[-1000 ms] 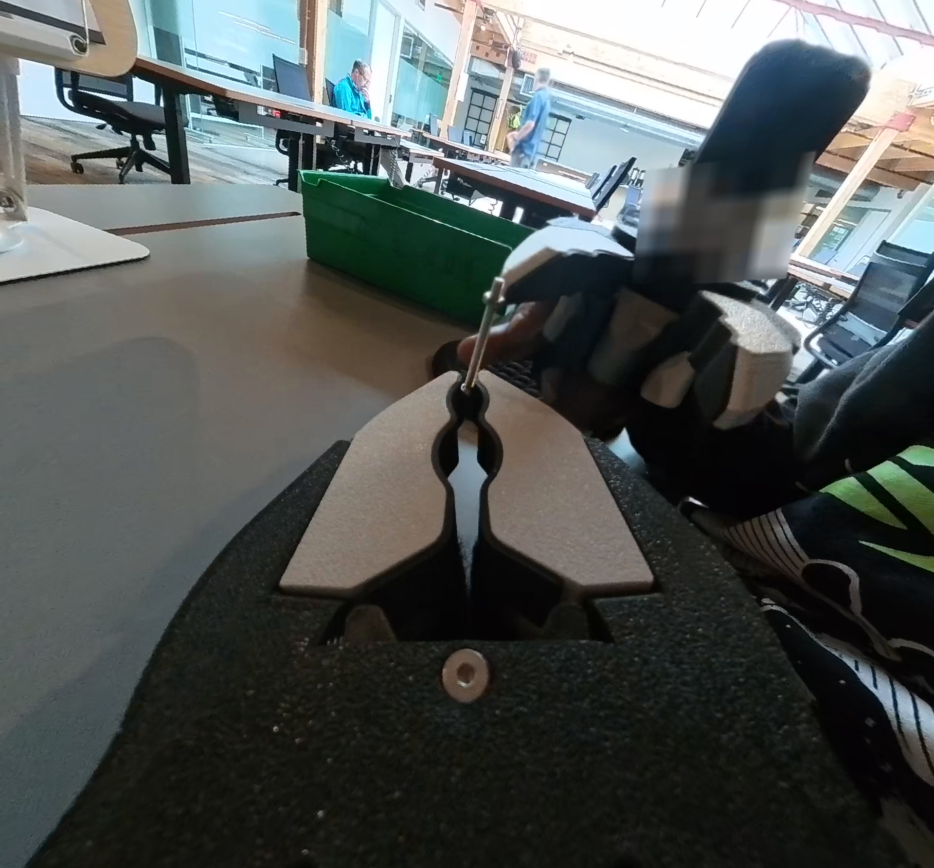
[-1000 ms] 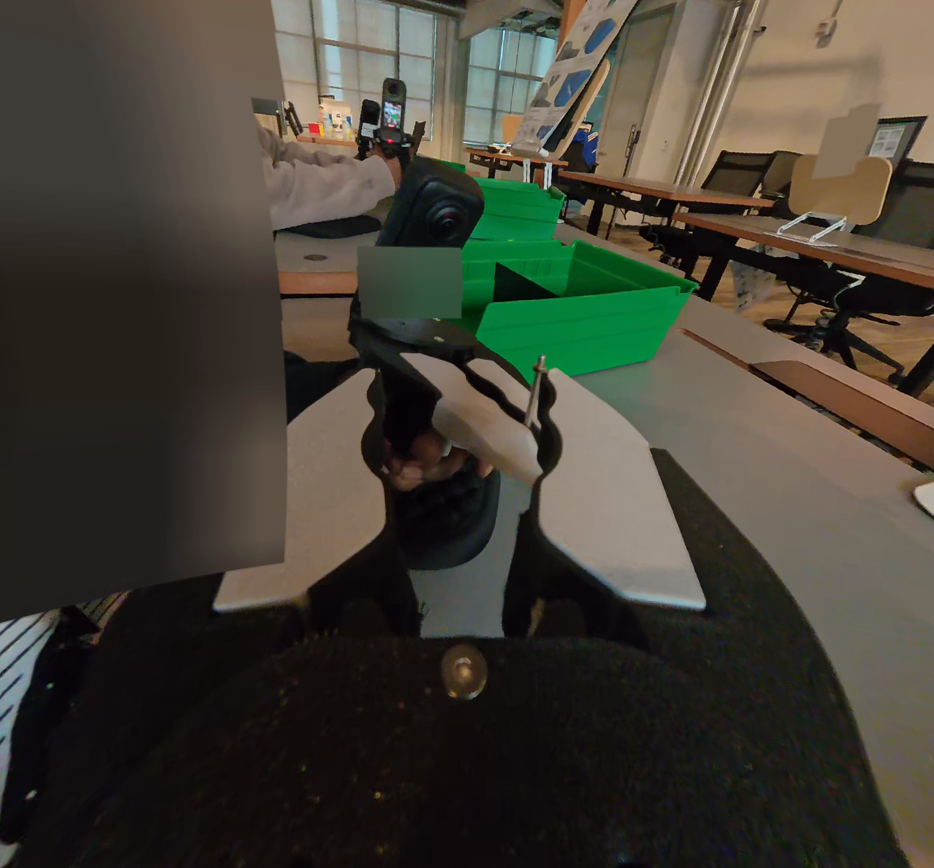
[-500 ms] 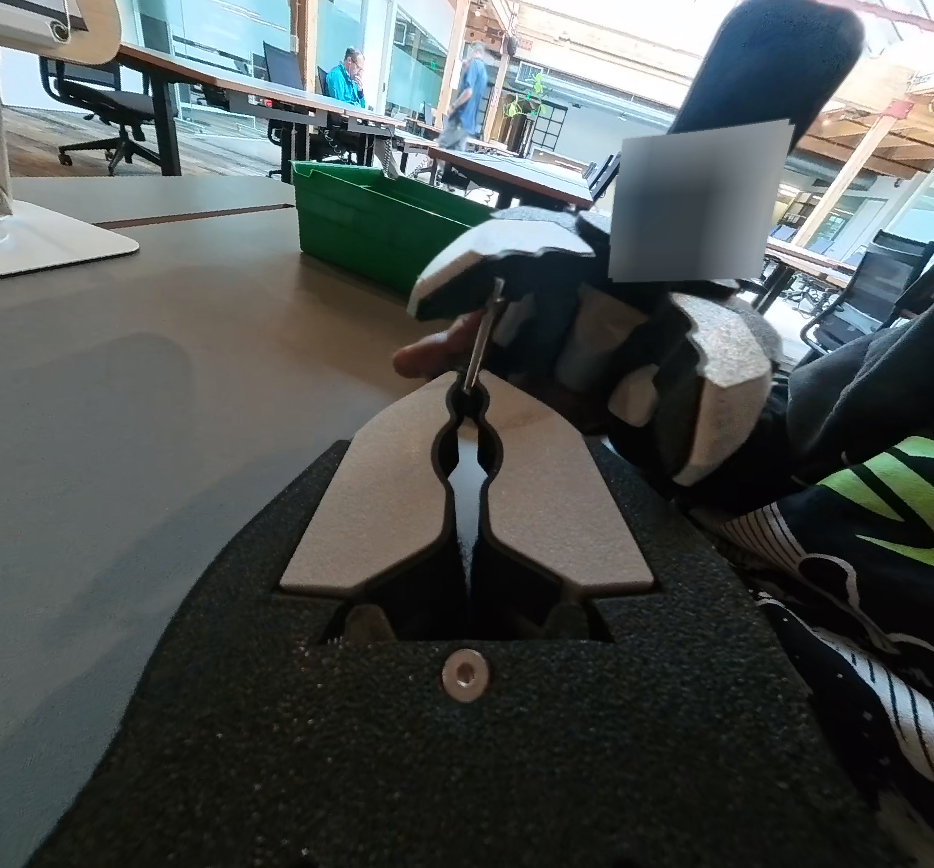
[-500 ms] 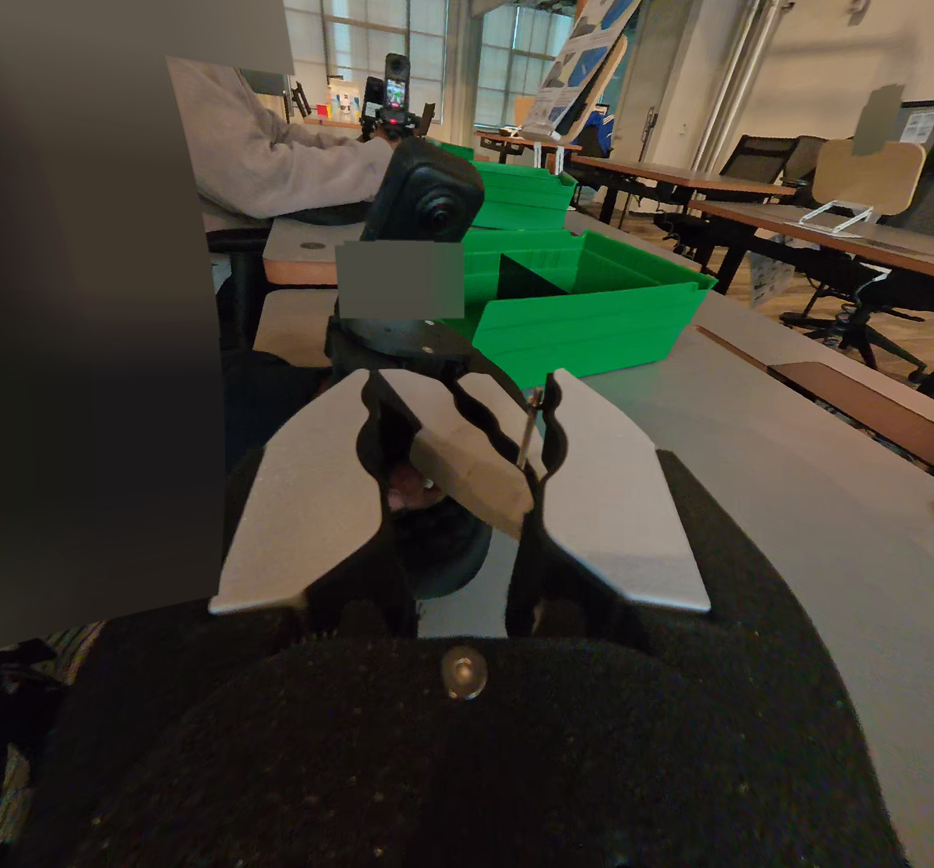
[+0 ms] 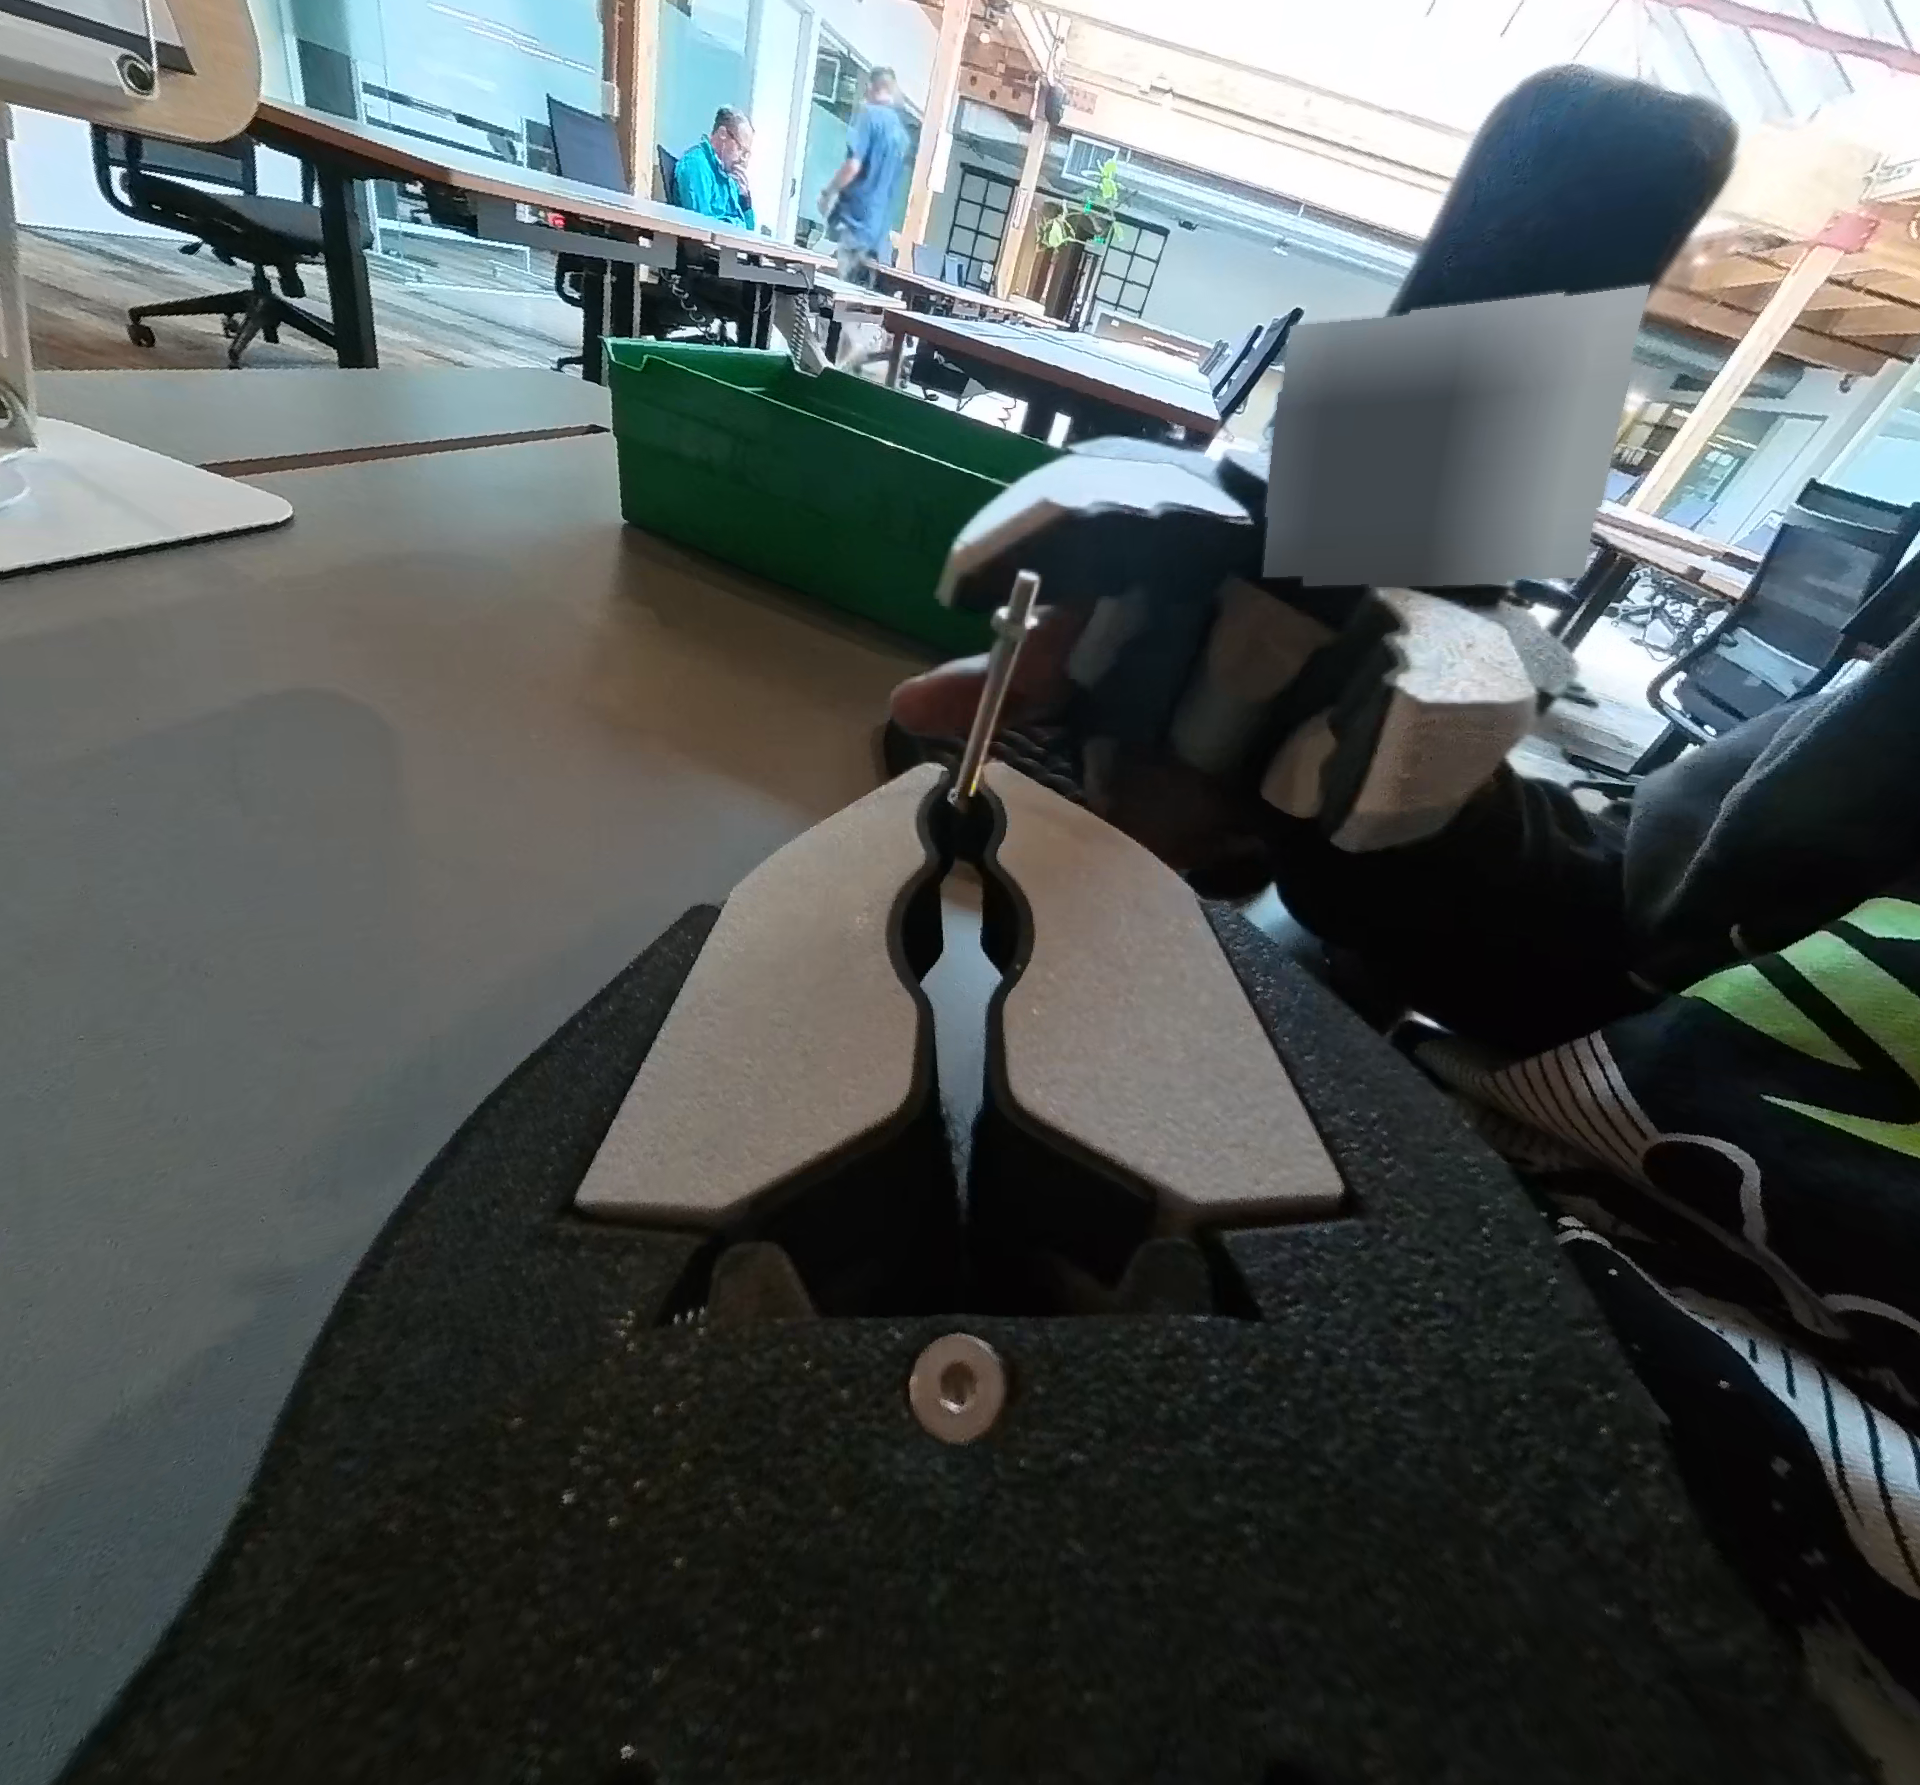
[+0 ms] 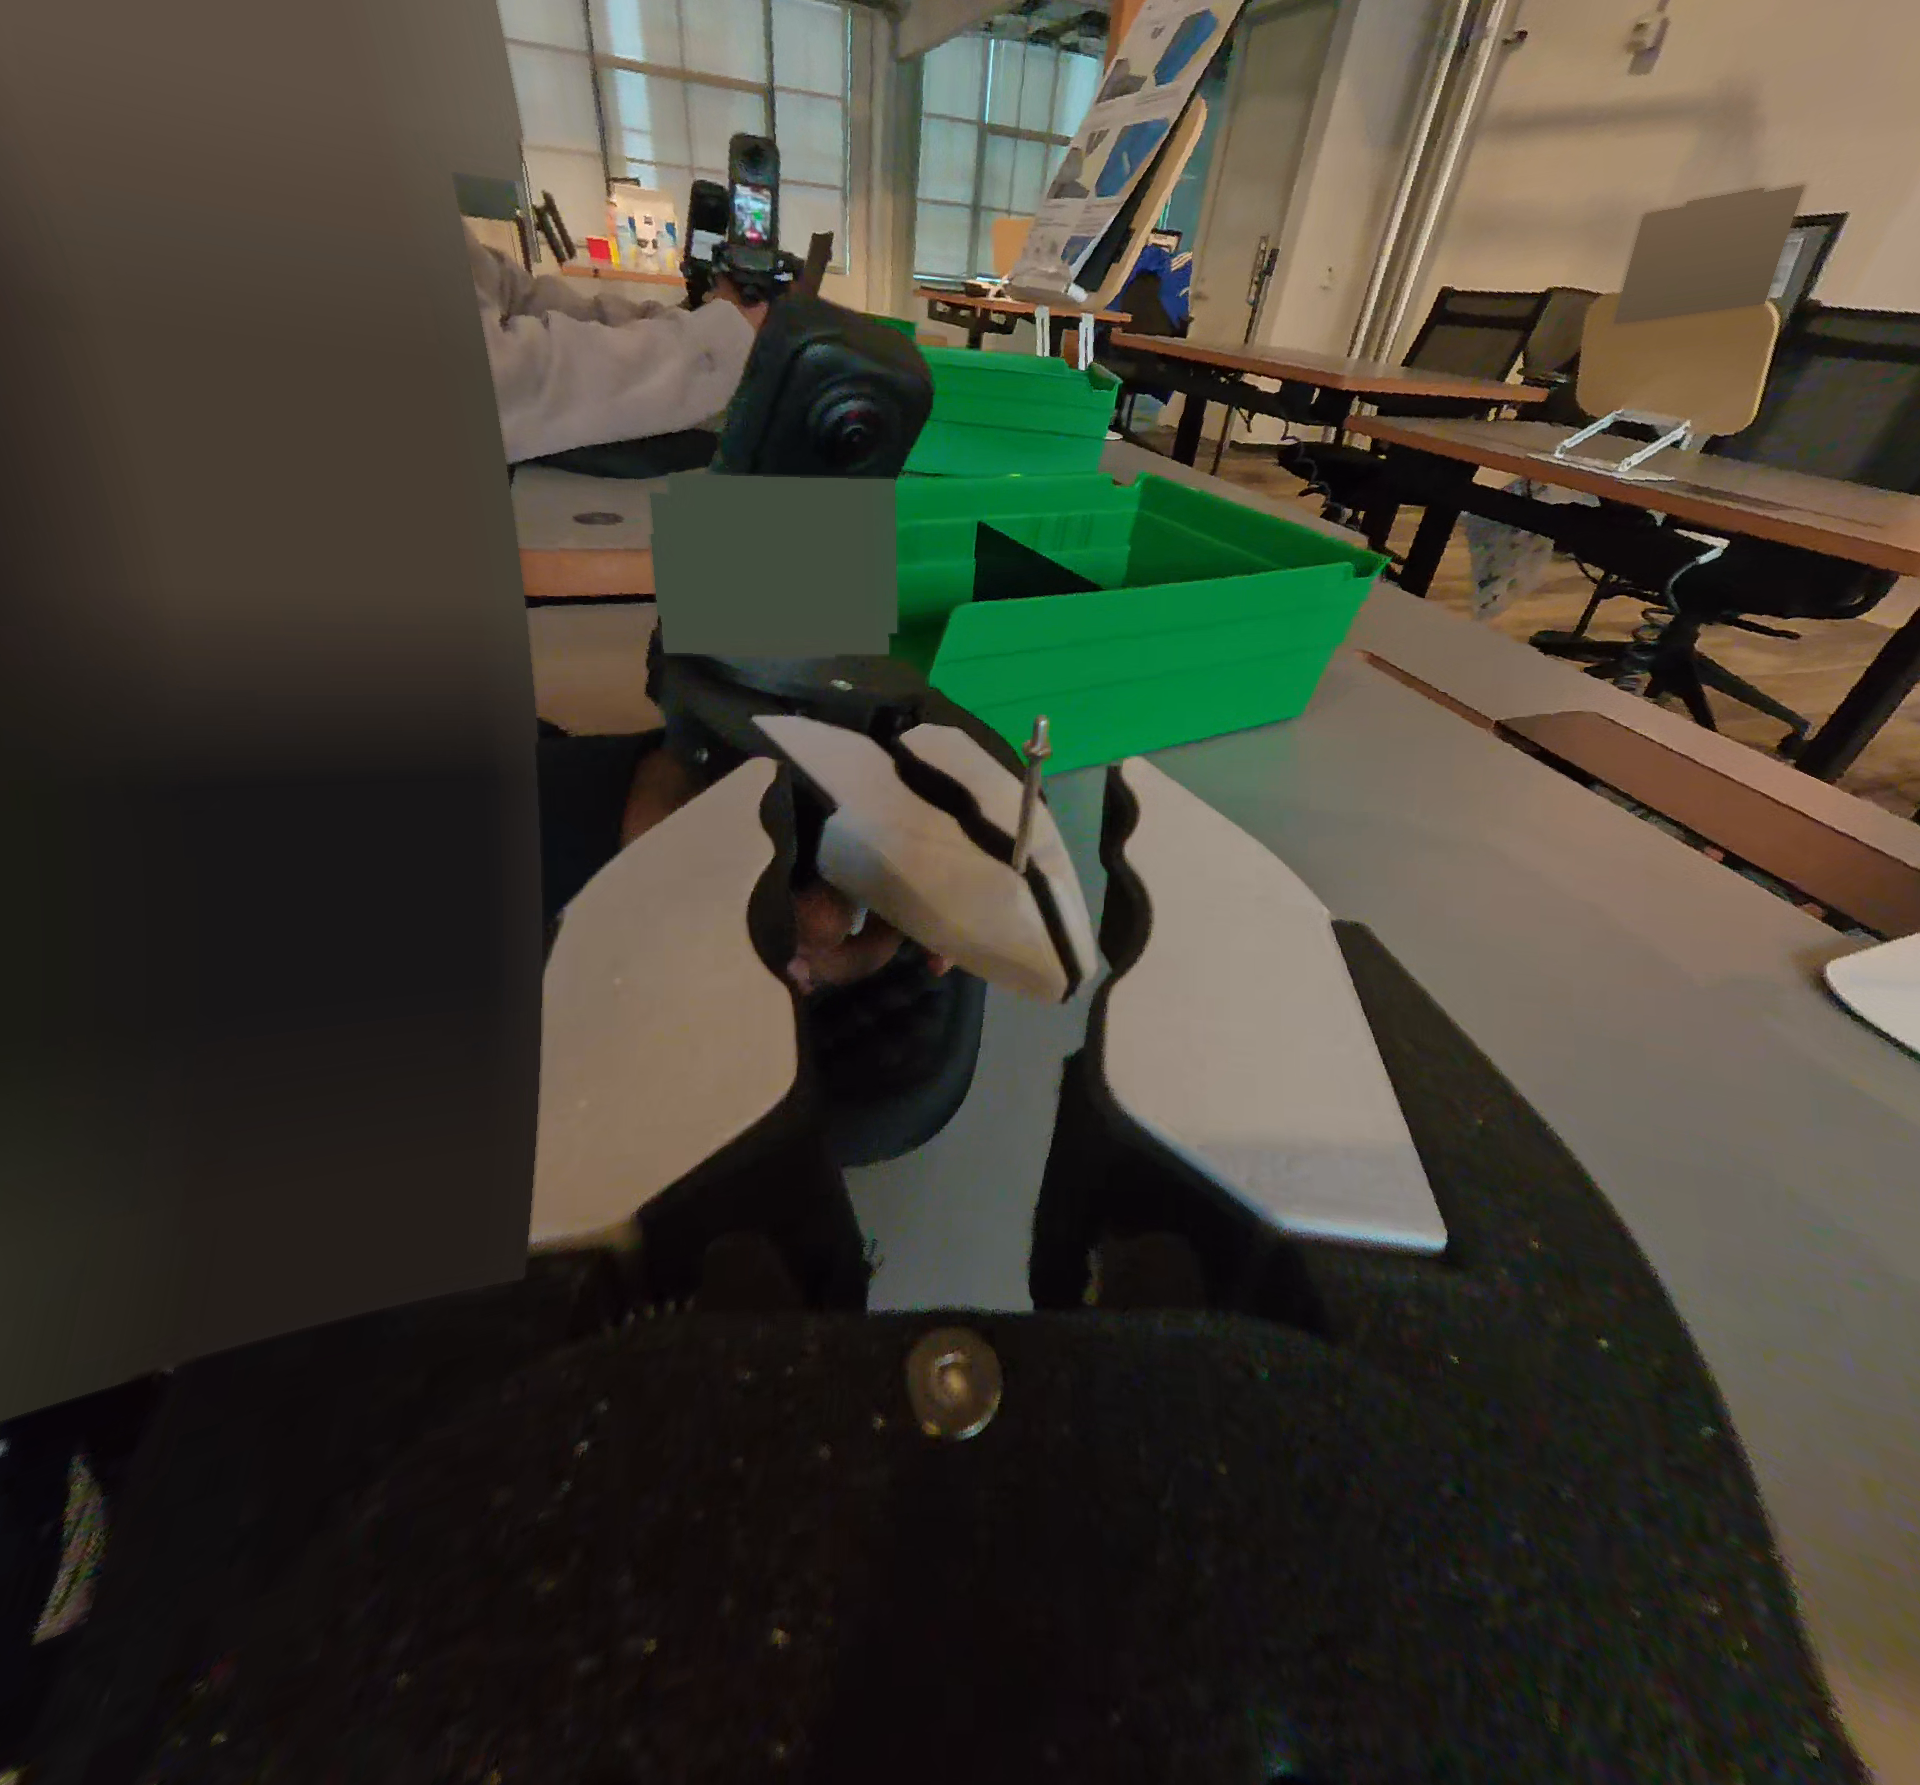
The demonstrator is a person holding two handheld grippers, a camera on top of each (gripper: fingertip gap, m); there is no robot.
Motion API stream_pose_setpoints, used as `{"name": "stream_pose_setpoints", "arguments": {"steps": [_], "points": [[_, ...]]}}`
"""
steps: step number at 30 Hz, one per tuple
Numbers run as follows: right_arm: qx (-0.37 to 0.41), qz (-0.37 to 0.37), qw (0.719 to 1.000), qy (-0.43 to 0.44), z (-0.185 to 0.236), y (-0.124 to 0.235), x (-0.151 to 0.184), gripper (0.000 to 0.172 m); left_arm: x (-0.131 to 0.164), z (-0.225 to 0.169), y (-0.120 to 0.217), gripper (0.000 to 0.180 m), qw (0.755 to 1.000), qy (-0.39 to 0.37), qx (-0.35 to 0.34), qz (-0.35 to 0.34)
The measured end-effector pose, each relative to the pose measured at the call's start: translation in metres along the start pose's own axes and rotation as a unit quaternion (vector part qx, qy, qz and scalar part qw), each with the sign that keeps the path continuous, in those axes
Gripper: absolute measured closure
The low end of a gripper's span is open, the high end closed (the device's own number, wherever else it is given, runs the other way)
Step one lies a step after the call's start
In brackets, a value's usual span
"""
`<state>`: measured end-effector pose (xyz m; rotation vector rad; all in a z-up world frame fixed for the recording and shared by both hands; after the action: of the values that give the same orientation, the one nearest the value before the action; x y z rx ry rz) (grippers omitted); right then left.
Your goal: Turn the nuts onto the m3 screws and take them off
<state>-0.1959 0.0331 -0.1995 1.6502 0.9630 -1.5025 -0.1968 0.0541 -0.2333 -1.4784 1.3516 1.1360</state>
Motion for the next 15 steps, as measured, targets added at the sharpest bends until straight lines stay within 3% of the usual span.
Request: {"name": "stream_pose_setpoints", "arguments": {"steps": [8, 15], "points": [[-0.02, 0.009, 1.0, 0.005, 0.002, -0.024, 0.002, 0.116, 0.001, 0.001, -0.001, 0.179, 1.0, 0.005, 0.0, 0.004], [-0.013, 0.008, 1.0, 0.013, 0.008, -0.006, 0.001, 0.119, -0.001, 0.003, 0.001, 0.18, 1.0, 0.009, -0.005, -0.003]]}}
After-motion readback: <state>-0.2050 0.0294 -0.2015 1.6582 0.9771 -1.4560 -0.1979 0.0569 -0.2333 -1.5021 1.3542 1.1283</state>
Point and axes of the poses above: each gripper's, where its closed fingertips meet, y back along the fingers, x out of its underside, z = x × y across the jaws, the point moved 2 cm from there along y, back along the fingers, and after that the axes turned 1 degree about x, right-handed, at the moved point
